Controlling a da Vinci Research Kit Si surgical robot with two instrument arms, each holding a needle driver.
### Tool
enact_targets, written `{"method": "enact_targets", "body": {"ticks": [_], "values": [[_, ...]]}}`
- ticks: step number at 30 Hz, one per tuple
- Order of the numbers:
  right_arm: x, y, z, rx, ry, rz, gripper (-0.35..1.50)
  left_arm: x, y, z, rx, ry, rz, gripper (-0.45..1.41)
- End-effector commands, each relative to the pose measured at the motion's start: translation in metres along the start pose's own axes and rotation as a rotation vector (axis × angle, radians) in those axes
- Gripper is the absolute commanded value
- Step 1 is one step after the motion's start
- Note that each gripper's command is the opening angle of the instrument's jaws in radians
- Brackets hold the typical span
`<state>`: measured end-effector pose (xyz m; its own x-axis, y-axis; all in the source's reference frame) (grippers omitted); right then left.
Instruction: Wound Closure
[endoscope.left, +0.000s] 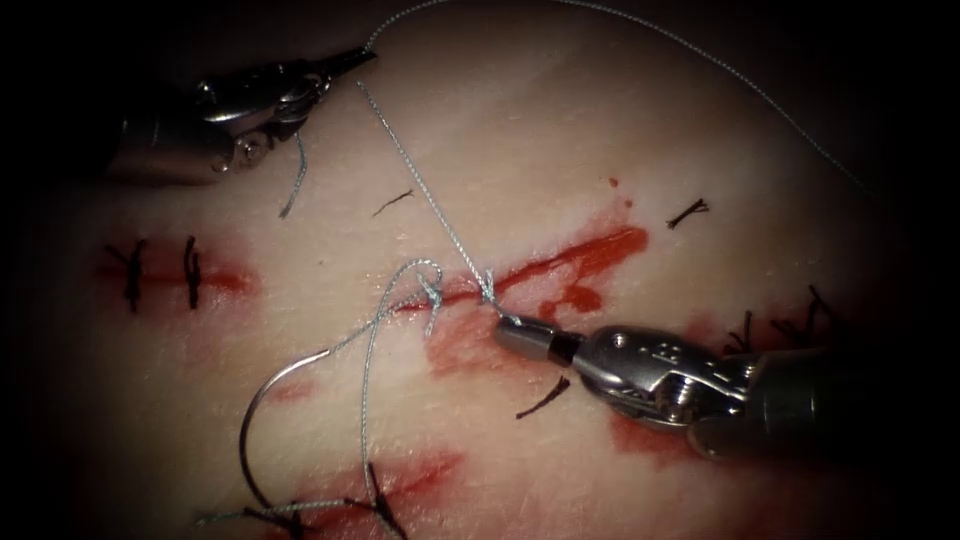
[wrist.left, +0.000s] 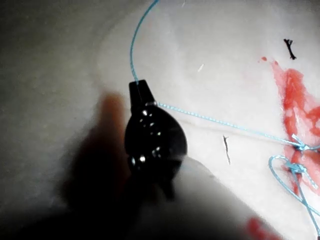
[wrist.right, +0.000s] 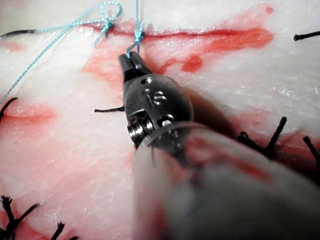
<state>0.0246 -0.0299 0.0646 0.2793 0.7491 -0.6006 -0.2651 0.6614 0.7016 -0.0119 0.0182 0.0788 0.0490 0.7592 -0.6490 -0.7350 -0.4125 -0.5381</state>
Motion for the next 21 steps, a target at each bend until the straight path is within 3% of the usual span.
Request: {"method": "enact_targets", "body": {"ticks": [1,6,11,14,19,21], "values": [[-0.0009,-0.0008,0.0011,0.042,-0.022,-0.018,-0.35,-0.0002,-0.0001,0.0008,0.003,0.000,0.001,-0.45],[-0.0008,-0.0010,0.0011,0.197,-0.045,-0.254,-0.35,0.0004,-0.0011,0.0015,0.011,0.008,0.047,-0.45],[-0.0006,-0.0007,0.0015,0.418,-0.083,-0.674,-0.35,0.0008,-0.0017,0.0021,0.019,0.009,0.092,-0.45],[0.0008,-0.0004,0.0018,0.384,-0.086,-0.845,-0.35,0.0010,-0.0019,0.0023,0.019,0.009,0.097,-0.45],[0.0043,0.0001,0.0020,0.459,-0.176,-1.268,-0.35,0.0011,-0.0019,0.0027,0.020,0.008,0.120,-0.45],[0.0048,0.0001,0.0019,0.484,-0.201,-1.354,-0.35,0.0011,-0.0019,0.0028,0.019,0.008,0.119,-0.45]]}}
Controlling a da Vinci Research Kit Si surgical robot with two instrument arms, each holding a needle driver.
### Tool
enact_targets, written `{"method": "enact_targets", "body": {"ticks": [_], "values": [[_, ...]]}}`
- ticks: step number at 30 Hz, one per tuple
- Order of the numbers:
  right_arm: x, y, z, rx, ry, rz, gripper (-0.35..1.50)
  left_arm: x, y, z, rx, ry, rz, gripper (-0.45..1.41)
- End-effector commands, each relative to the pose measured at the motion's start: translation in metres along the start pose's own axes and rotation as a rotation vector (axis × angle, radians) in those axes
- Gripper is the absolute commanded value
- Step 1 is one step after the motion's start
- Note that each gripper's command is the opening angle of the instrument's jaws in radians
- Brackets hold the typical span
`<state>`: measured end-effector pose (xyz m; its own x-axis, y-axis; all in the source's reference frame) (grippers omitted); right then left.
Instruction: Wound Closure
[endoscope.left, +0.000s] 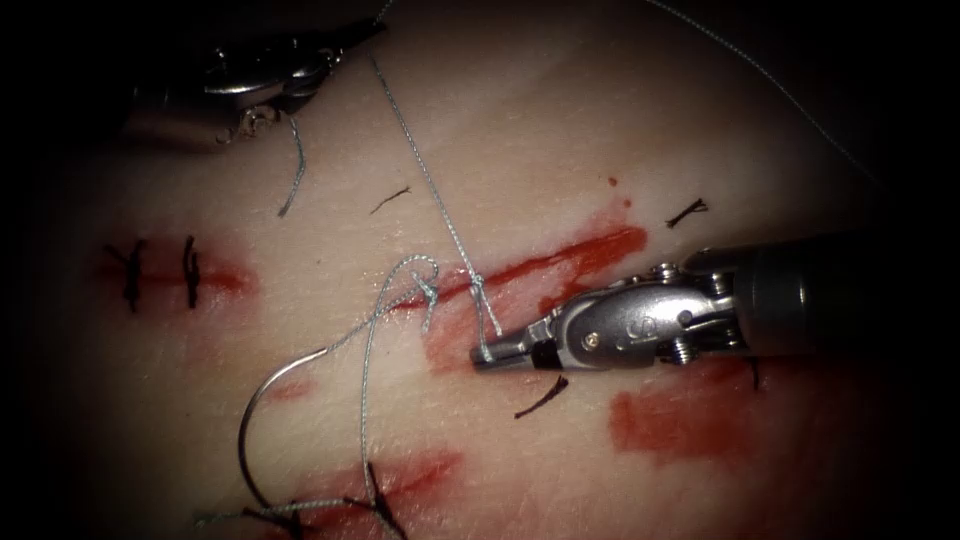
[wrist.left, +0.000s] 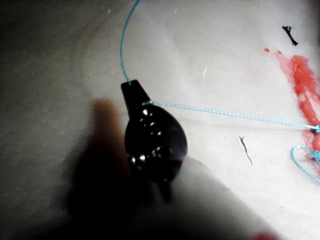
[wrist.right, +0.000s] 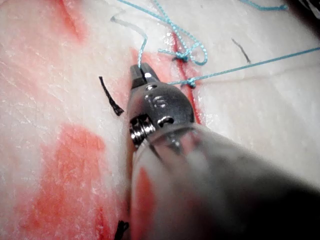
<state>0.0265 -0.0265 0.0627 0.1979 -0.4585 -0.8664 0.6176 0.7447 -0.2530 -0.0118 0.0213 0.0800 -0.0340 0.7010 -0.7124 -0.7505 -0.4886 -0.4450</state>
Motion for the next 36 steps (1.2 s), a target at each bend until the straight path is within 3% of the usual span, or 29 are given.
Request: {"method": "enact_targets", "body": {"ticks": [1,3,9,12,17,23,36], "values": [[0.0002,0.0011,0.0007,0.019,-0.025,-0.064,-0.35,-0.0004,0.0002,0.0007,-0.005,-0.001,0.000,-0.45],[0.0003,0.0015,0.0007,0.069,-0.037,-0.176,-0.35,-0.0003,0.0002,0.0009,-0.005,-0.001,0.006,-0.45],[0.0005,0.0016,0.0006,0.088,-0.032,-0.165,-0.35,-0.0003,0.0002,0.0017,-0.004,0.000,0.030,-0.45],[0.0003,0.0011,0.0009,0.034,0.021,-0.004,-0.35,-0.0005,0.0002,0.0022,0.002,0.003,0.067,-0.45],[-0.0005,-0.0002,0.0025,-0.169,0.101,0.278,-0.35,-0.0010,-0.0001,0.0033,0.011,-0.008,0.099,-0.45],[0.0001,-0.0014,0.0033,-0.273,0.086,0.523,-0.35,-0.0011,-0.0013,0.0041,0.014,-0.025,0.147,-0.45],[0.0027,-0.0032,0.0042,-0.306,0.039,0.820,-0.35,-0.0010,-0.0028,0.0043,0.003,-0.022,0.154,-0.45]]}}
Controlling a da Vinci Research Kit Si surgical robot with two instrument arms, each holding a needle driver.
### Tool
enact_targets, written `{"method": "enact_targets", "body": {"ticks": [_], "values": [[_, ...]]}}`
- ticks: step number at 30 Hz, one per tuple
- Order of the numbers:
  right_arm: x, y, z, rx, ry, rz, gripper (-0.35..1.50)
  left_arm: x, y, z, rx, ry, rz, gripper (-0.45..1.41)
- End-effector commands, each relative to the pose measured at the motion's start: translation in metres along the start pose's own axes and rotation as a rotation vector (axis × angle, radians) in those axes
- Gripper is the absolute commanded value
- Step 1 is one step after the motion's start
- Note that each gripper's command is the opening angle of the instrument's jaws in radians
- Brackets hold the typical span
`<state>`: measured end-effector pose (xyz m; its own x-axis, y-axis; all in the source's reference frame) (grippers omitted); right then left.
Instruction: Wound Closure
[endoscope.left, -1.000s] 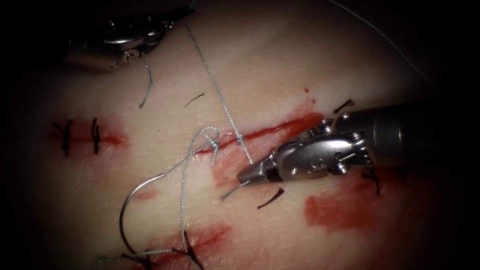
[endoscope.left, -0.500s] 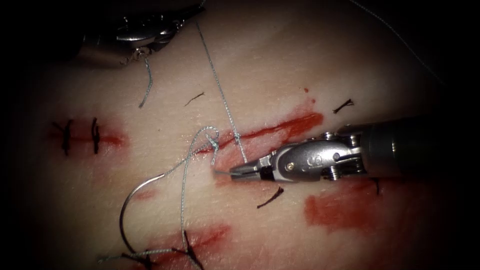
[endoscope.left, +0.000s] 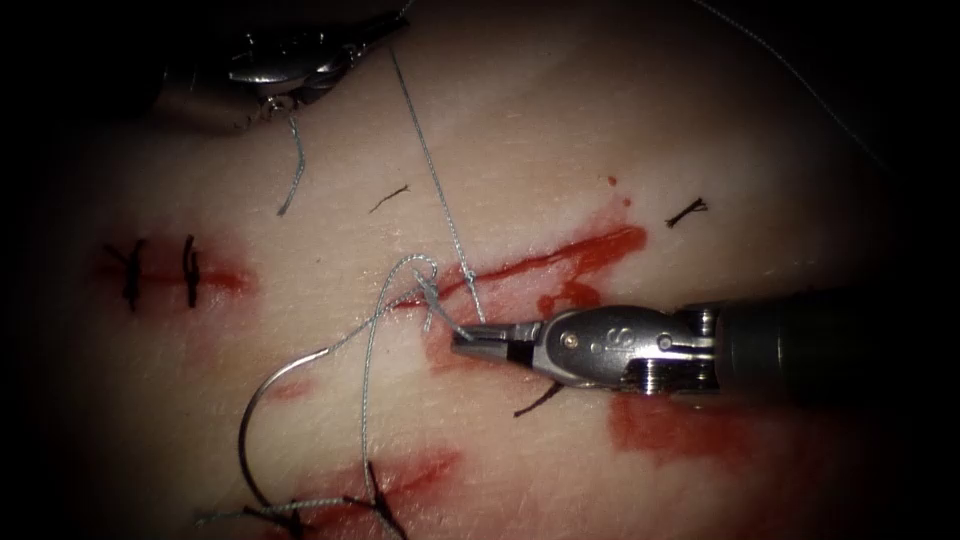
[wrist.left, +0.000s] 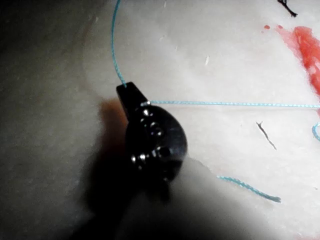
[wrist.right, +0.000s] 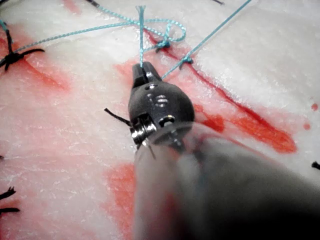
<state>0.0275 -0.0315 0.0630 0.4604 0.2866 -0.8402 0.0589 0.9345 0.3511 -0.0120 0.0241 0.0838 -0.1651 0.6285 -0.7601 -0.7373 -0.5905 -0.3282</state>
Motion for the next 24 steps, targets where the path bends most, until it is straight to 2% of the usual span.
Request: {"method": "enact_targets", "body": {"ticks": [1,11,18,24], "values": [[0.0002,-0.0008,0.0008,0.010,0.000,0.016,-0.35,-0.0003,0.0002,0.0006,0.000,0.001,-0.002,-0.45],[-0.0008,-0.0011,-0.0002,0.025,-0.006,0.062,-0.35,0.0001,-0.0002,0.0008,0.006,0.000,-0.016,-0.45],[-0.0013,-0.0010,-0.0005,0.021,-0.047,0.056,-0.35,0.0002,-0.0007,0.0006,0.016,0.001,-0.029,-0.45],[-0.0013,-0.0009,-0.0002,0.020,-0.048,0.057,-0.35,0.0002,-0.0009,0.0004,0.018,0.001,-0.036,-0.45]]}}
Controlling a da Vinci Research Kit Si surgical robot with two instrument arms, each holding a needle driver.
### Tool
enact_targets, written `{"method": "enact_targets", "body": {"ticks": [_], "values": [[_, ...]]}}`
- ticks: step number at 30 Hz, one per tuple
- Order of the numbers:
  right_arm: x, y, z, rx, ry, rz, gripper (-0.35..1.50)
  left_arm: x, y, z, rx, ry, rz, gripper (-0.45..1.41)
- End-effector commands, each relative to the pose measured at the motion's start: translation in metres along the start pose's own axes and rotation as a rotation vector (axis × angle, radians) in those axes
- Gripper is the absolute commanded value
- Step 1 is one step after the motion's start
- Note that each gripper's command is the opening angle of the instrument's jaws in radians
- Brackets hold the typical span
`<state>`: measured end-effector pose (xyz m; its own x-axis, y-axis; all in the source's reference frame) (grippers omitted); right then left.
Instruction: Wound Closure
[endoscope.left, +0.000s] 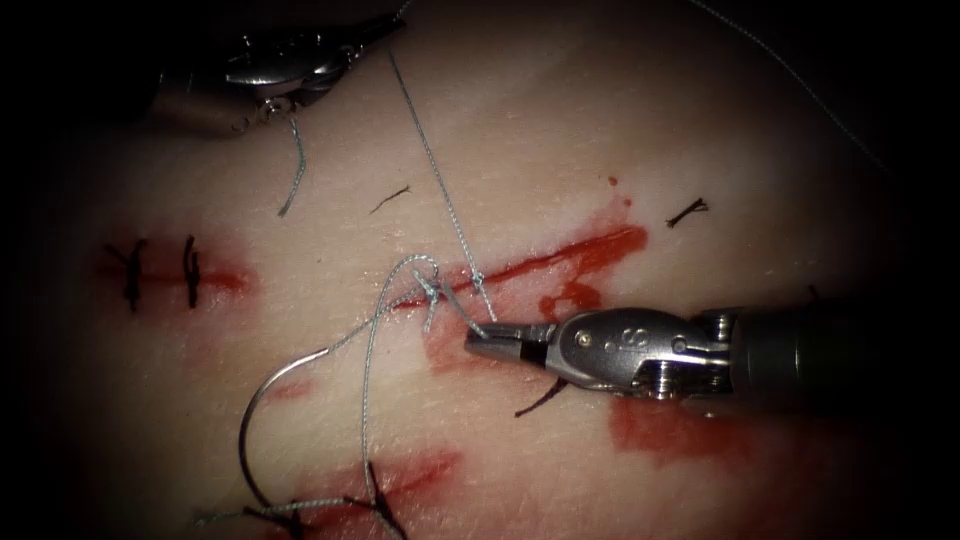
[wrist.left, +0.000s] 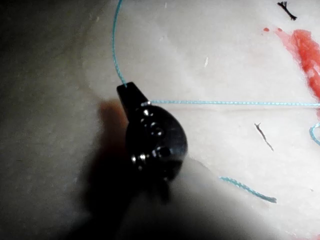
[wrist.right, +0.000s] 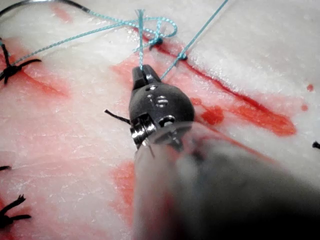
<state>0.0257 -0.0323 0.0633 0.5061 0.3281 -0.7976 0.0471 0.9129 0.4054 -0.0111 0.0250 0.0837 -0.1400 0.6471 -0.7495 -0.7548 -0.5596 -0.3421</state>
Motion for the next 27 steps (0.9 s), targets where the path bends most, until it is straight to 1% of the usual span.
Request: {"method": "enact_targets", "body": {"ticks": [1,3,4,5,6,7,8,9,10,13,16,18,19,20,21,23,24,26,27], "values": [[0.0003,0.0000,0.0013,-0.015,0.001,0.021,-0.35,-0.0004,0.0005,0.0006,-0.002,0.001,-0.021,-0.45],[0.0009,0.0002,0.0013,-0.025,0.007,0.042,-0.35,-0.0005,0.0012,0.0004,-0.034,-0.002,-0.065,-0.45],[0.0017,0.0006,0.0014,-0.036,0.021,0.046,-0.13,-0.0004,0.0027,-0.0002,-0.089,0.020,-0.113,-0.45],[0.0020,0.0008,0.0012,-0.036,0.033,0.034,0.14,-0.0001,0.0035,-0.0005,-0.109,0.027,-0.129,-0.45],[0.0025,0.0010,0.0012,-0.043,0.046,0.025,0.69,0.0005,0.0047,-0.0009,-0.131,0.038,-0.161,-0.45],[0.0032,0.0013,0.0010,-0.058,0.064,0.026,0.99,0.0010,0.0057,-0.0012,-0.153,0.045,-0.185,-0.45],[0.0037,0.0016,0.0008,-0.069,0.084,0.037,1.15,0.0017,0.0068,-0.0017,-0.176,0.058,-0.209,-0.45],[0.0044,0.0018,0.0005,-0.080,0.108,0.051,1.21,0.0026,0.0082,-0.0023,-0.203,0.078,-0.230,-0.45],[0.0054,0.0022,-0.0001,-0.095,0.166,0.072,1.11,0.0034,0.0093,-0.0028,-0.221,0.091,-0.249,-0.45],[0.0076,0.0032,-0.0018,-0.150,0.252,0.145,1.11,0.0061,0.0127,-0.0044,-0.279,0.128,-0.285,-0.45],[0.0091,0.0043,-0.0033,-0.202,0.299,0.247,1.11,0.0084,0.0154,-0.0056,-0.336,0.147,-0.304,-0.45],[0.0094,0.0053,-0.0036,-0.295,0.311,0.292,1.13,0.0094,0.0168,-0.0061,-0.368,0.158,-0.312,-0.45],[0.0095,0.0060,-0.0036,-0.380,0.316,0.316,1.15,0.0096,0.0173,-0.0063,-0.377,0.159,-0.314,-0.45],[0.0094,0.0066,-0.0035,-0.425,0.318,0.328,1.21,0.0098,0.0177,-0.0064,-0.381,0.160,-0.316,-0.45],[0.0092,0.0071,-0.0034,-0.454,0.319,0.336,1.25,0.0100,0.0181,-0.0065,-0.384,0.165,-0.318,-0.45],[0.0083,0.0082,-0.0033,-0.490,0.321,0.346,1.25,0.0101,0.0185,-0.0066,-0.389,0.167,-0.320,-0.45],[0.0078,0.0085,-0.0031,-0.506,0.321,0.349,1.21,0.0102,0.0185,-0.0066,-0.393,0.169,-0.321,-0.45],[0.0068,0.0092,-0.0027,-0.544,0.323,0.355,1.25,0.0104,0.0183,-0.0066,-0.397,0.191,-0.326,-0.45],[0.0064,0.0095,-0.0024,-0.563,0.323,0.357,1.23,0.0106,0.0182,-0.0066,-0.400,0.202,-0.329,-0.45]]}}
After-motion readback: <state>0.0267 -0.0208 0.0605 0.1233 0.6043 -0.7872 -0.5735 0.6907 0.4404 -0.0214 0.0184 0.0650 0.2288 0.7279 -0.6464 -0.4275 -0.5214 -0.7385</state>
